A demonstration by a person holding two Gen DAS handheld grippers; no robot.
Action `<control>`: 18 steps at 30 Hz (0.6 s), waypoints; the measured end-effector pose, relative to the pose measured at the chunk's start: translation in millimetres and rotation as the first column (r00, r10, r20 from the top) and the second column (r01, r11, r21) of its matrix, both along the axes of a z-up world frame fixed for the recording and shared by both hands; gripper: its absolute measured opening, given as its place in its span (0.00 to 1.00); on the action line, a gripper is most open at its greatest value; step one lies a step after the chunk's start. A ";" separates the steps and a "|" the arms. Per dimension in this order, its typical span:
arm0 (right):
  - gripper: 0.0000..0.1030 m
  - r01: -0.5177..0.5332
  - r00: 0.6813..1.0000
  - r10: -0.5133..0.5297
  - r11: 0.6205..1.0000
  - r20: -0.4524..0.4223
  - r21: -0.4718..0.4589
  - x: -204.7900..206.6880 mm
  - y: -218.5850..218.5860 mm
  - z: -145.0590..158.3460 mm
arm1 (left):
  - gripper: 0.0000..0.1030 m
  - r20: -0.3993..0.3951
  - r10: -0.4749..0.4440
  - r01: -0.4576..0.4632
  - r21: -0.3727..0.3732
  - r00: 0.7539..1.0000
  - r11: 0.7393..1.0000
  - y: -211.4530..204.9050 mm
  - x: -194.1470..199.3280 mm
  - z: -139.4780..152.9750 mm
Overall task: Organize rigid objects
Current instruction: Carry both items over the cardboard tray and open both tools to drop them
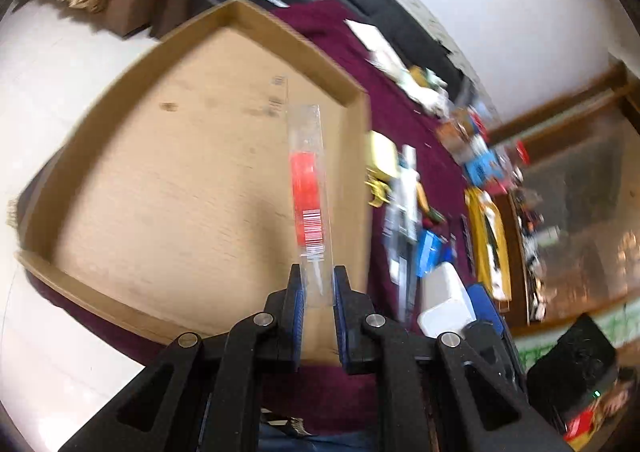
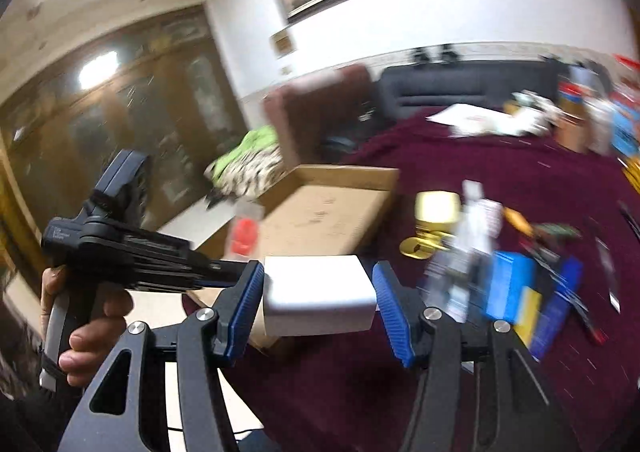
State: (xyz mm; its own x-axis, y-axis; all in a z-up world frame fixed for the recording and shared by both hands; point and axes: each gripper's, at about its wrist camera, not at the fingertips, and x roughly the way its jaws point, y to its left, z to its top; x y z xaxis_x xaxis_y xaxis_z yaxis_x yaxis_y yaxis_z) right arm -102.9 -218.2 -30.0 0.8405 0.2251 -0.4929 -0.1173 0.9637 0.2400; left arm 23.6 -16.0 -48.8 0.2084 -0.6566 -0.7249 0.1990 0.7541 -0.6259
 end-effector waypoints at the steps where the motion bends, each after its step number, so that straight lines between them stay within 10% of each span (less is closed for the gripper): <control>1: 0.54 -0.033 0.999 0.033 0.999 -0.019 -0.020 16.2 16.4 -2.2 | 0.12 -0.016 0.010 -0.010 -0.006 1.000 1.000 6.5 5.1 -3.9; 9: 0.54 -0.105 0.983 0.071 0.973 -0.168 -0.205 83.8 86.7 -41.2 | 0.12 -0.011 0.022 -0.022 0.027 1.000 0.999 26.9 20.7 -13.6; 18: 0.54 -0.193 0.959 0.122 0.943 -0.256 -0.272 49.4 86.9 -41.9 | 0.13 0.014 -0.028 0.026 0.111 1.000 0.993 9.0 12.9 -12.9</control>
State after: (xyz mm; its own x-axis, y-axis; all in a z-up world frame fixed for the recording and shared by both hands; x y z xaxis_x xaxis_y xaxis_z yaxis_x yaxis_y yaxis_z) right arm -53.5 -131.3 -72.0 0.6603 0.1618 -0.7334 -0.2482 0.9687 -0.0098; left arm 36.5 -7.1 -61.7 0.2035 -0.5779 -0.7903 0.2295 0.8129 -0.5353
